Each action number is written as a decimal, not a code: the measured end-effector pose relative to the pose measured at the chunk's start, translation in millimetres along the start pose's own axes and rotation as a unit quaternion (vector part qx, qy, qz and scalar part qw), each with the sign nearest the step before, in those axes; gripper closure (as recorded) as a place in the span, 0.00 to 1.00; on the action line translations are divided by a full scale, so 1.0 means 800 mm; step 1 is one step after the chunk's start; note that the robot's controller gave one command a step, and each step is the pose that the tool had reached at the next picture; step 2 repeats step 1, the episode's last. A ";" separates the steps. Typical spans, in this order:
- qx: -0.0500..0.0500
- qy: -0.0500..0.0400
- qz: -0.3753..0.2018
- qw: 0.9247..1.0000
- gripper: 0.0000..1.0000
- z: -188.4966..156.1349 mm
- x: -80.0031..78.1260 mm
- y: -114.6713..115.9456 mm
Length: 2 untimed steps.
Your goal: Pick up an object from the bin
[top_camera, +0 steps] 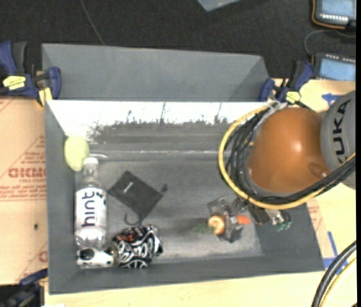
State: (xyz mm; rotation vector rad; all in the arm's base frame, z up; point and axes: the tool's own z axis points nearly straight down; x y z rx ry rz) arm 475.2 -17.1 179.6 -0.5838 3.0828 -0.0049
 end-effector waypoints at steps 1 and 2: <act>-0.001 0.002 -0.002 1.000 1.00 -0.059 -0.003 -0.003; -0.001 0.002 -0.002 1.000 1.00 -0.059 -0.003 -0.003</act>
Offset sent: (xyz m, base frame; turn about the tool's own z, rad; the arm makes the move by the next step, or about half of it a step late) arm 0.0052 0.0114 0.1588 -0.0060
